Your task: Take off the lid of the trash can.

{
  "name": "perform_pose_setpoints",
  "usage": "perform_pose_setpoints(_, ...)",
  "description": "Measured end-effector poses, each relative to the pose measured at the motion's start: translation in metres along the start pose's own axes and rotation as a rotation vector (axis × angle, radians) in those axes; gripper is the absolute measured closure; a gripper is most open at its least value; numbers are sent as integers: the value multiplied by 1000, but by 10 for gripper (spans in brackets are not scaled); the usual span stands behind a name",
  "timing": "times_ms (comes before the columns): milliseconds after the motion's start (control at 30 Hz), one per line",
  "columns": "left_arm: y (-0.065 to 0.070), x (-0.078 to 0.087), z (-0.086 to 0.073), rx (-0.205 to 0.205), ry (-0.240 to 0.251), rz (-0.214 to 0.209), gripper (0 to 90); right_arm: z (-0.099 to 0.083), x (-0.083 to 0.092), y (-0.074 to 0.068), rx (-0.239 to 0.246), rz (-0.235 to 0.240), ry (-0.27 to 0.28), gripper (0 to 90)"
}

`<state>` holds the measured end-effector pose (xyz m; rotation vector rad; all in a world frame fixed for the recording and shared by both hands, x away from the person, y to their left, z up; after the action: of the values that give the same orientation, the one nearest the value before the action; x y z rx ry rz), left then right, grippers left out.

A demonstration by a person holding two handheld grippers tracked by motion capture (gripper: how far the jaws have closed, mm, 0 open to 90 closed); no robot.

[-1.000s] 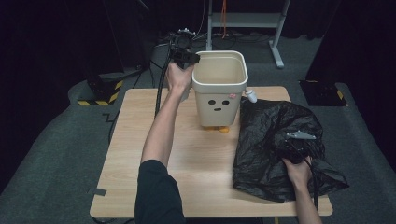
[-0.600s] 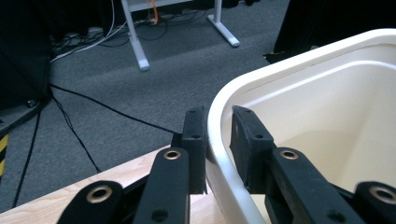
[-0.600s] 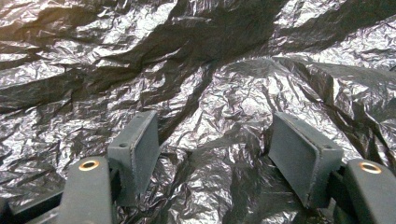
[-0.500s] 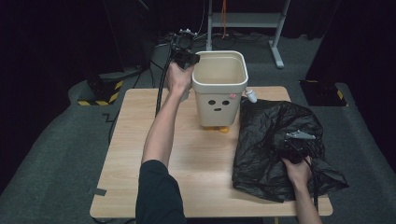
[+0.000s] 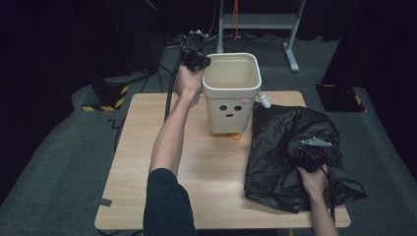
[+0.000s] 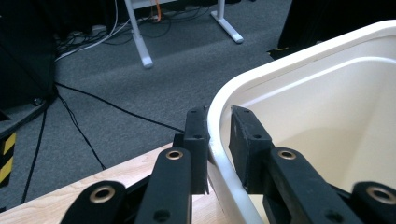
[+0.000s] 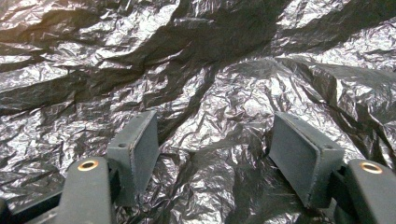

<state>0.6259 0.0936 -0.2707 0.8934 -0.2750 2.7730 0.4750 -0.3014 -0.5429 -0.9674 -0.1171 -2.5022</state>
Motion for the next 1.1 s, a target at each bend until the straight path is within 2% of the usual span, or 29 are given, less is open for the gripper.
perform_pose_setpoints(300, 1, 3, 5, 8, 1, 7, 775, 0, 0, 0, 0, 1, 0, 325)
perform_pose_setpoints(867, 2, 19, 21, -22, 12, 42, 779, 0, 0, -1, -3, 2, -1, 324)
perform_pose_setpoints(1100, 3, 24, 26, -21, 25, 41, 781, 0, -1, -1, -2, 3, -1, 324)
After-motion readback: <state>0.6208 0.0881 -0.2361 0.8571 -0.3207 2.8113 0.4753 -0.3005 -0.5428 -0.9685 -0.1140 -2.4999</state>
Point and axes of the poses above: each handheld gripper's, and its own axes: x roughly backward along the jaws, z roughly out of its top, y roughly to its right, the point moved 3 cm from there along -x, roughly forward along the jaws, and after that the axes turned 9 degrees about z, right-handed, at the moved point
